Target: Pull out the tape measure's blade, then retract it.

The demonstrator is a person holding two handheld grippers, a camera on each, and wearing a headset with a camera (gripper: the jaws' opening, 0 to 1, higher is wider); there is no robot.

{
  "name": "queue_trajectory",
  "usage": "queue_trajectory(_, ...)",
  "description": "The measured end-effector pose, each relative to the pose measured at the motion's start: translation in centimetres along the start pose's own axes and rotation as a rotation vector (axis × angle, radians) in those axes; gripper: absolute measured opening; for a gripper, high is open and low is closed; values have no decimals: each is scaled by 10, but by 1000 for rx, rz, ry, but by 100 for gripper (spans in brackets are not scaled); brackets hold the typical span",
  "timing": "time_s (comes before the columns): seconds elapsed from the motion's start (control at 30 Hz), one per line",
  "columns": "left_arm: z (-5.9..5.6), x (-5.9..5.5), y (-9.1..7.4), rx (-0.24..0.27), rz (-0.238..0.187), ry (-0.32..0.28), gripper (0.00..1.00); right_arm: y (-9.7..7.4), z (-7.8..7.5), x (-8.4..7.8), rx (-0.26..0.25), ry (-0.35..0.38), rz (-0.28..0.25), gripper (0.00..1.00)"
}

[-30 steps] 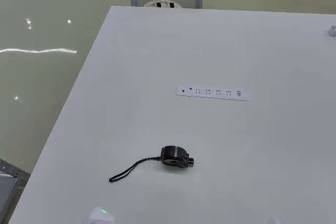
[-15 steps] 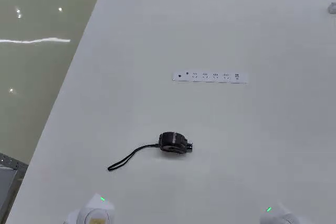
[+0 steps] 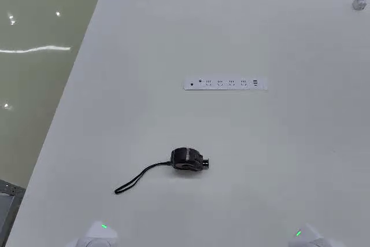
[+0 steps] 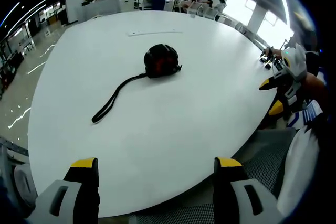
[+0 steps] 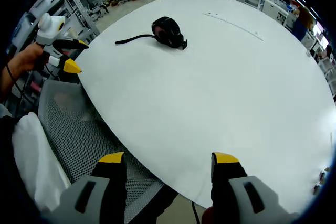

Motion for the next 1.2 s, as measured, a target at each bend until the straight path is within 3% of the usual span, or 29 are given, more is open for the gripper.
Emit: queue_trajectory(1.2, 0, -1, -9, 11, -9, -8, 87, -5, -1, 3, 3, -29, 5, 66)
Point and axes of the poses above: the centre of the closed fingertips' face, and the gripper's own axes: y roughly forward along the fingers, z roughly to its left, x roughly out of its top, the point moved 5 cm from there along -y, roughly backward along the fingers, and after that the axes turned 3 degrees about -y, right-handed, at the moved point
